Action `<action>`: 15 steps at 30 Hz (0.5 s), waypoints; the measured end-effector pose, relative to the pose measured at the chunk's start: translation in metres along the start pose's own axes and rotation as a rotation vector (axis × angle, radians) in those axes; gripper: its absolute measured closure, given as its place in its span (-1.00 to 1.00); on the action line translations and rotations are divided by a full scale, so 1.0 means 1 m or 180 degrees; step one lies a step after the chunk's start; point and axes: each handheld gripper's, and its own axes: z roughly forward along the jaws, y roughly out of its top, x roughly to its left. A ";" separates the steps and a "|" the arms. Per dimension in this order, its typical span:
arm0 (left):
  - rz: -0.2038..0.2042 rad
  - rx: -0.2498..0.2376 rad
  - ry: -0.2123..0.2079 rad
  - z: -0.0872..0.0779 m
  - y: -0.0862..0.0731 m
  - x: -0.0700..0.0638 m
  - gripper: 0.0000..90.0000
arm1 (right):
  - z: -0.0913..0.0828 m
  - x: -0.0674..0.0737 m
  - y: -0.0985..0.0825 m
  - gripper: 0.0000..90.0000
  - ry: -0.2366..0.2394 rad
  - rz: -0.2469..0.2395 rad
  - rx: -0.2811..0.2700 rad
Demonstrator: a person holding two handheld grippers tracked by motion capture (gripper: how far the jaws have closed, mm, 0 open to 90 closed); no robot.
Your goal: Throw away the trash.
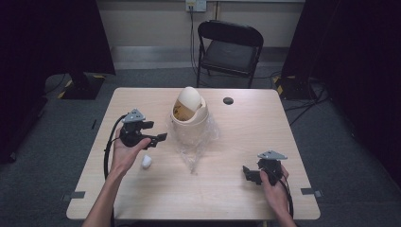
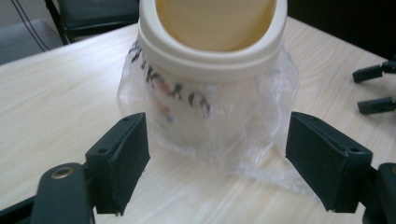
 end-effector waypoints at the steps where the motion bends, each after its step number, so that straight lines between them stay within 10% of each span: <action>1: -0.0001 0.0023 0.0022 -0.001 -0.003 0.000 -0.53 | 0.000 0.000 0.000 -0.77 -0.0003 0.0000 -0.0002; 15: -0.0165 0.0303 0.0177 -0.023 -0.059 0.004 -0.45 | 0.000 0.000 0.000 -0.78 -0.0002 0.0000 0.0000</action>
